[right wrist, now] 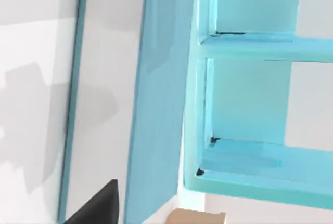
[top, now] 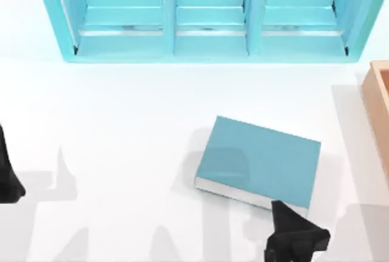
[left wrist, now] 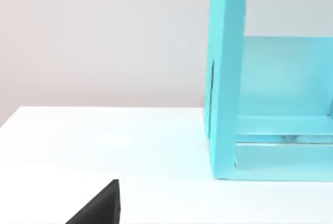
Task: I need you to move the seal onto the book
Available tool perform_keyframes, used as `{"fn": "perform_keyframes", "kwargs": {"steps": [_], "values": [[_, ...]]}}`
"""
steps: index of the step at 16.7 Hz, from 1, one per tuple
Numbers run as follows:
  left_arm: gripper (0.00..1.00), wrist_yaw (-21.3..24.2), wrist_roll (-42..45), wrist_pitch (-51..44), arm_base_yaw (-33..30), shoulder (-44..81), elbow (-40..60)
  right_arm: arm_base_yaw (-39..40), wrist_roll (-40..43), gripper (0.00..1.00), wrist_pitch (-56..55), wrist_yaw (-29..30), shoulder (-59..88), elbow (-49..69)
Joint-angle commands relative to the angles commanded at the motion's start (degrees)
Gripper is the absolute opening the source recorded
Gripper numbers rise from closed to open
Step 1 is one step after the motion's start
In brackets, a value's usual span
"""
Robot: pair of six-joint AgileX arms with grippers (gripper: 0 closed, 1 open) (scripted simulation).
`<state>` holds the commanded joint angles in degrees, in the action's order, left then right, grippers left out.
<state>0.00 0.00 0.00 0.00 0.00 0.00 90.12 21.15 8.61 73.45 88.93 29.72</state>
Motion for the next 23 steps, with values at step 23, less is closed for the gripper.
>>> {"fn": "perform_keyframes", "kwargs": {"steps": [23], "values": [[1.0,0.0,0.0,0.0,0.0,0.0,0.0,-89.5,-4.1,1.0,47.2,-66.1,18.2,55.4]]}}
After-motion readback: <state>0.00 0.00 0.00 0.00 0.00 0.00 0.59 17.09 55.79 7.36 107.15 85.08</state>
